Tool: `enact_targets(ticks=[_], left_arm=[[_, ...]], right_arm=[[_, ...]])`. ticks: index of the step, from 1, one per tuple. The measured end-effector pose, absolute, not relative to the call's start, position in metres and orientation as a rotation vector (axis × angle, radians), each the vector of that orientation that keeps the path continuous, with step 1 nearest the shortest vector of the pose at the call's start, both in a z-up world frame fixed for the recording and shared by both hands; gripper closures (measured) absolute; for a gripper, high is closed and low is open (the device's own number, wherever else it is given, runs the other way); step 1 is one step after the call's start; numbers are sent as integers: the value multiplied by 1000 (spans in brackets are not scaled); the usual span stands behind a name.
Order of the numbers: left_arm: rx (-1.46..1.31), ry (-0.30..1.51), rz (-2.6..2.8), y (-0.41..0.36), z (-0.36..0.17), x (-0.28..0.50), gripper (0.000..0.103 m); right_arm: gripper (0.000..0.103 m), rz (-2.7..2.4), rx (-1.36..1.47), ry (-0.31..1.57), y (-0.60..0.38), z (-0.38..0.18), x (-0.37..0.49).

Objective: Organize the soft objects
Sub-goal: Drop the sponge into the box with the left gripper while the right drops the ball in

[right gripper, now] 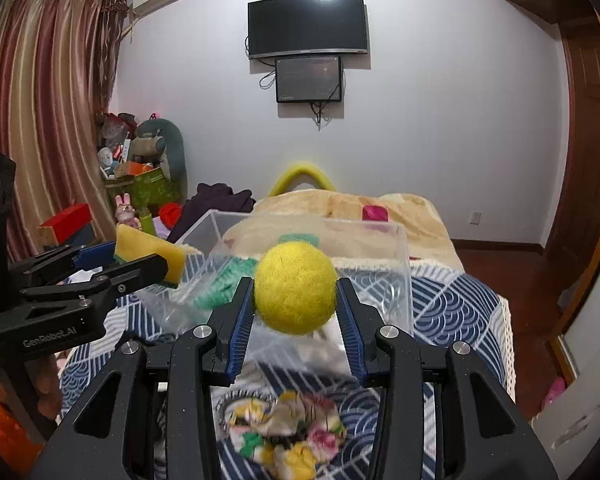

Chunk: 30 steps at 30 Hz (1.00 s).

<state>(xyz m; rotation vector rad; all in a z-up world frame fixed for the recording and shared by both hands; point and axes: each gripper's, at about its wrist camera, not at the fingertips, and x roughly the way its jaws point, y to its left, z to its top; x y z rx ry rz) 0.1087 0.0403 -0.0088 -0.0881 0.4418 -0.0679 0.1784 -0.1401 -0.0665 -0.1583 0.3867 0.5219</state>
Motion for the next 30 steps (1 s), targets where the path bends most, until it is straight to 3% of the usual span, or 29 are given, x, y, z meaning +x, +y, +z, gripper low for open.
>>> enact_targets(ticks=[21, 30], left_arm=[[-94, 601, -96, 36, -48, 170, 40], [-109, 604, -82, 39, -45, 162, 16]], right_arm=[[64, 529, -179, 553, -120, -102, 222], [54, 528, -175, 547, -127, -93, 219]])
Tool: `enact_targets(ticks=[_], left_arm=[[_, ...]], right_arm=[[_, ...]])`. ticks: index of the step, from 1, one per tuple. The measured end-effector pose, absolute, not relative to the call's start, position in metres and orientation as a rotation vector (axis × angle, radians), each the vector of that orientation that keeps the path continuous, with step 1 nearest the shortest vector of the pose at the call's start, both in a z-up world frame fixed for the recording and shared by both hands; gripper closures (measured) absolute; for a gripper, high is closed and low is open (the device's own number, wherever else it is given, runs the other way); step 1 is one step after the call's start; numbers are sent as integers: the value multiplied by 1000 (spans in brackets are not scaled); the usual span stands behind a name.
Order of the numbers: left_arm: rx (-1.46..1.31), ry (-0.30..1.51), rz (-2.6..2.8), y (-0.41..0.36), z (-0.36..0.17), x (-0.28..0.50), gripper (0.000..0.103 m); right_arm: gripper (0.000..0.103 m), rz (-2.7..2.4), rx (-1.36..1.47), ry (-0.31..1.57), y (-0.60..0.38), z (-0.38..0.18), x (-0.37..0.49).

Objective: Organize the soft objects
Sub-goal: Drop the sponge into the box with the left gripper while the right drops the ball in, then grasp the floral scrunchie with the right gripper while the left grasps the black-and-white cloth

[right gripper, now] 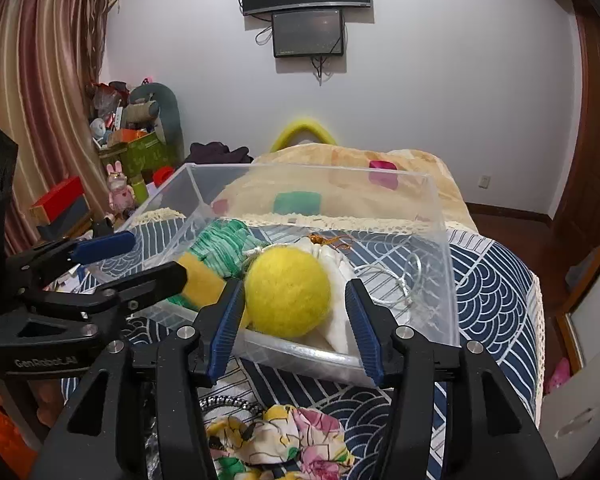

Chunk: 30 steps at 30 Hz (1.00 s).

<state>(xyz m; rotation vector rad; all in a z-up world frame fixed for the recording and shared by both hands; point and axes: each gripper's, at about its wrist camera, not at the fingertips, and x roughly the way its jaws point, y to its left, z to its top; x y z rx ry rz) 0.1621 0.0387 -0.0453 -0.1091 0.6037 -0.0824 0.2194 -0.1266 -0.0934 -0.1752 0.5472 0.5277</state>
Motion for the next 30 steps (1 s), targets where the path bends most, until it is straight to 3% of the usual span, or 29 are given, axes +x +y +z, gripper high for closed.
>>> enact_targets(ticks=[2, 5, 11, 28, 30], left_arm=[[-107, 584, -75, 40, -39, 154, 11], [-96, 554, -54, 42, -29, 141, 1], [-95, 550, -31, 48, -27, 119, 1], [-185, 695, -42, 49, -95, 93, 1], [-165, 671, -39, 48, -96, 90, 5]], right_arm=[[53, 528, -175, 536, -129, -89, 215], [37, 527, -171, 506, -135, -82, 205], [21, 516, -162, 466, -150, -76, 184], [20, 473, -159, 639, -171, -137, 171], [21, 479, -167, 643, -171, -141, 171]])
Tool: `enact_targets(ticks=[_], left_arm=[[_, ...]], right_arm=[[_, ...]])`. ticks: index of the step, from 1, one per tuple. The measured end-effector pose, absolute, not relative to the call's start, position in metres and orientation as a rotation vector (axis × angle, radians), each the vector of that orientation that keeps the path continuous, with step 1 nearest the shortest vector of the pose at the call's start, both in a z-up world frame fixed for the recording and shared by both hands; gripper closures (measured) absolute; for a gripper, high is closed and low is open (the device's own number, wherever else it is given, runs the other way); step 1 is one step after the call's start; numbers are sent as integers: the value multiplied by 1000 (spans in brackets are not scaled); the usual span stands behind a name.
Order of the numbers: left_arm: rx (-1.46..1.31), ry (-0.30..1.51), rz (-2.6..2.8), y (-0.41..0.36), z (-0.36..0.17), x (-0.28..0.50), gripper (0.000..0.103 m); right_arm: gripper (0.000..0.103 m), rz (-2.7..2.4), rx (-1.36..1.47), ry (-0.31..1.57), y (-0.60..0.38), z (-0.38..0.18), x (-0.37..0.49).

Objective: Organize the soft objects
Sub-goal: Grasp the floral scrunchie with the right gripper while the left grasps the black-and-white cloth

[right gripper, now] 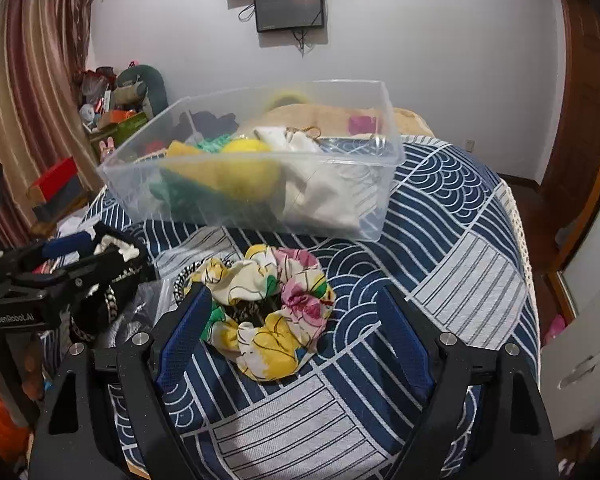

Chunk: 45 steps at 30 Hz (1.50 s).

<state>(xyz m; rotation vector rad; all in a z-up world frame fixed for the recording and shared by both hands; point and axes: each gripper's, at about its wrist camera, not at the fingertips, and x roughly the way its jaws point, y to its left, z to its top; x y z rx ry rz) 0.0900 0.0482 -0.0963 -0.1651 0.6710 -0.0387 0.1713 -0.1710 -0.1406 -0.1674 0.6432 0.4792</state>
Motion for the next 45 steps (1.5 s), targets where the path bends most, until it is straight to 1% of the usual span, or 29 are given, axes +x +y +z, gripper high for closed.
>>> enact_targets(ticks=[1, 2, 3, 4, 5, 6, 7, 9, 10, 12, 13, 15, 16, 18, 20, 21, 22, 23, 25, 26, 29, 39, 45], left_arm=[[-159, 666, -40, 48, -96, 89, 14], [-147, 662, -42, 47, -97, 88, 19], [-139, 662, -40, 47, -98, 86, 20], [-130, 658, -29, 48, -99, 85, 26], [-121, 658, -13, 48, -100, 84, 30], [-112, 666, -2, 49, -102, 84, 32], [-115, 670, 4, 51, -105, 83, 34], [-135, 675, 11, 58, -108, 82, 35], [-143, 677, 15, 61, -109, 81, 36], [-151, 685, 26, 67, -113, 81, 37], [-150, 688, 35, 68, -115, 80, 38], [-147, 693, 41, 69, -118, 81, 41], [-147, 697, 40, 70, -120, 81, 44], [-146, 689, 47, 70, -123, 78, 50], [-156, 685, 41, 71, -124, 76, 60], [-163, 682, 30, 74, -123, 76, 63], [-167, 678, 22, 74, -122, 74, 69], [-168, 675, 15, 74, -121, 74, 80], [-164, 665, 2, 74, -117, 72, 88], [-152, 654, 10, 72, -114, 70, 90], [-116, 627, 35, 66, -105, 66, 92], [-107, 485, 36, 62, -57, 48, 92], [-109, 405, 20, 59, -26, 53, 92]], right_arm=[[23, 482, -167, 644, -170, -141, 171], [29, 483, -166, 648, -170, -142, 172], [36, 481, -167, 655, -169, -143, 174], [40, 476, -167, 660, -169, -144, 175], [47, 469, -164, 665, -169, -145, 176], [52, 463, -160, 671, -171, -146, 178], [54, 458, -156, 674, -172, -146, 179], [65, 447, -156, 682, -173, -148, 180], [68, 445, -159, 687, -173, -149, 180], [77, 446, -162, 699, -171, -151, 180], [79, 449, -166, 702, -170, -151, 180], [87, 457, -167, 700, -171, -151, 179], [89, 459, -165, 695, -171, -150, 178], [91, 460, -163, 679, -173, -148, 176], [92, 459, -154, 657, -176, -144, 172], [92, 463, -147, 649, -178, -142, 171], [92, 465, -140, 639, -179, -140, 169], [93, 465, -137, 630, -181, -138, 168], [93, 469, -128, 614, -185, -134, 166], [93, 474, -122, 608, -186, -132, 166], [93, 479, -110, 579, -186, -124, 162], [93, 477, -72, 493, -192, -93, 156], [93, 458, -64, 442, -193, -74, 162]])
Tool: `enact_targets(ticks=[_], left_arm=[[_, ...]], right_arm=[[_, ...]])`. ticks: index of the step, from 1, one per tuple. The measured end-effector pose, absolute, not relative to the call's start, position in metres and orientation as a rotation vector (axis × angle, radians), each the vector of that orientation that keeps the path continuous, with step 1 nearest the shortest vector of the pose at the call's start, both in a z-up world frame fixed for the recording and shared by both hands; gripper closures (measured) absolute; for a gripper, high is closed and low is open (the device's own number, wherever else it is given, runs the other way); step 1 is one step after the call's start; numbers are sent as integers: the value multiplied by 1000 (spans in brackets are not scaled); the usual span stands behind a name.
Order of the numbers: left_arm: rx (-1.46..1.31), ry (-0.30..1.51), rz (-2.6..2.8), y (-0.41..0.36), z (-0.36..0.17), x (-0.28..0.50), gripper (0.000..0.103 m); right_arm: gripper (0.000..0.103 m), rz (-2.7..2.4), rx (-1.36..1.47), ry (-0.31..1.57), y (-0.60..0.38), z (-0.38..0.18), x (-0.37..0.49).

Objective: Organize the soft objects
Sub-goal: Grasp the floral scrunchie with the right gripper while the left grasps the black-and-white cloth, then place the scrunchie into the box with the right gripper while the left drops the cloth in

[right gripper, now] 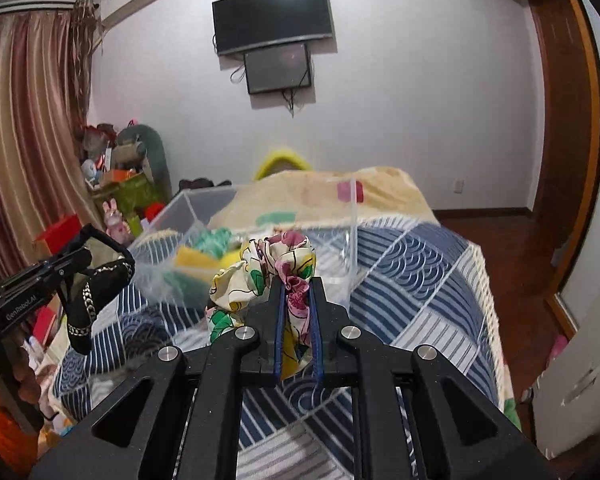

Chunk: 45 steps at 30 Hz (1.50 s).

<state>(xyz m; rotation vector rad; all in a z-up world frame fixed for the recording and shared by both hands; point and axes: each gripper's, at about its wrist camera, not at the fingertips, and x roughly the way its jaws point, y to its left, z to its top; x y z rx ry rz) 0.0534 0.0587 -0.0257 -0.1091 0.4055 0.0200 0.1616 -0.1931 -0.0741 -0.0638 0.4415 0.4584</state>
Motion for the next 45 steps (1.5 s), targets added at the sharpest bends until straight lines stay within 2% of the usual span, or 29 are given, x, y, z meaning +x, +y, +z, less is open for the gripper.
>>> enact_targets(ticks=[7, 17, 27, 34, 36, 40, 44, 45], left_arm=[[-102, 343, 28, 55, -3, 74, 92], [-162, 355, 30, 59, 8, 123, 92], [-111, 424, 97, 51, -10, 173, 92], [-125, 559, 82, 52, -38, 201, 91], [-106, 565, 92, 51, -42, 199, 88], [-91, 576, 81, 48, -44, 196, 66], [-94, 578, 51, 46, -39, 186, 46], [-97, 577, 45, 46, -38, 183, 44]], right_arm=[[93, 441, -57, 395, -186, -59, 177], [93, 394, -69, 372, -169, -51, 208], [93, 387, -137, 454, -140, -74, 239], [91, 386, -194, 515, -136, -90, 240], [89, 379, -217, 521, -135, -92, 238], [79, 382, -221, 541, -138, -91, 241], [56, 384, -194, 536, -145, -85, 239], [51, 391, -182, 531, -148, -83, 237]])
